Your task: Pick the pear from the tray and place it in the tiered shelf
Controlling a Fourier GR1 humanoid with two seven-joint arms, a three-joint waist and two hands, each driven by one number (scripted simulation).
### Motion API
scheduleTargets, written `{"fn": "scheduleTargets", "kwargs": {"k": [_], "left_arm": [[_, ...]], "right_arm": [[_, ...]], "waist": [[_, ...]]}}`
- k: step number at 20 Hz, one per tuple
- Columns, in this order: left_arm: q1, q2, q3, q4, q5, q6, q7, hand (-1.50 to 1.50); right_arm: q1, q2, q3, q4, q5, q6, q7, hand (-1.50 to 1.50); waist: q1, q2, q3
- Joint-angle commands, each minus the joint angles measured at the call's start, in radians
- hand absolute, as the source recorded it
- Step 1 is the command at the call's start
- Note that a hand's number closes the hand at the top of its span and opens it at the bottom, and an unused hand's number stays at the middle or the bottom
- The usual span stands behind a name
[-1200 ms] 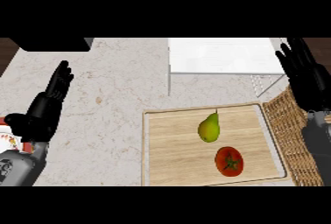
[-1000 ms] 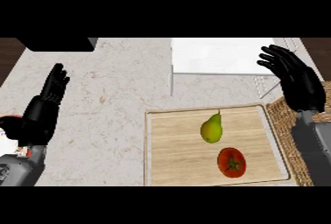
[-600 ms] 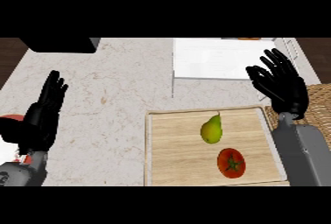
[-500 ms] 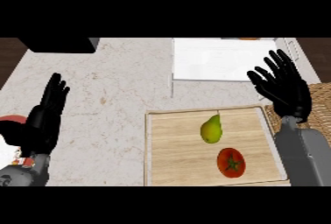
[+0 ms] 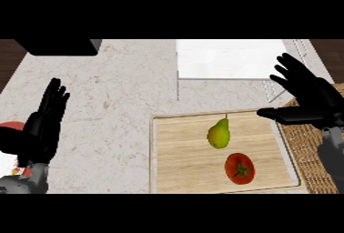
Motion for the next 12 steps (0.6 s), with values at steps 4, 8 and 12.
{"fn": "scheduleTargets", "kwargs": {"k": [4,8,12], "left_arm": [[-0.009,-0.011,-0.013,-0.001,-0.012,-0.011,0.004,0.00],[-0.006,-0.035,-0.016,0.003,-0.023,-0.004,-0.006,0.00],[-0.038,-0.027,0.013,0.018,-0.034,-0.022,0.008,0.00]], "right_arm": [[-0.149,-0.243,0.164,-0.047,0.166,0.125,0.317,-1.50],[-0.217,-0.233,0.285,-0.075,0.250,0.152,0.480,-1.50],[-0.336,-0.130,0.329,0.022,0.278,0.164,0.625,-1.50]], "waist": [[0.019,0.007,-0.001],[0.019,0.007,0.001],[0.020,0.010,0.003]]}}
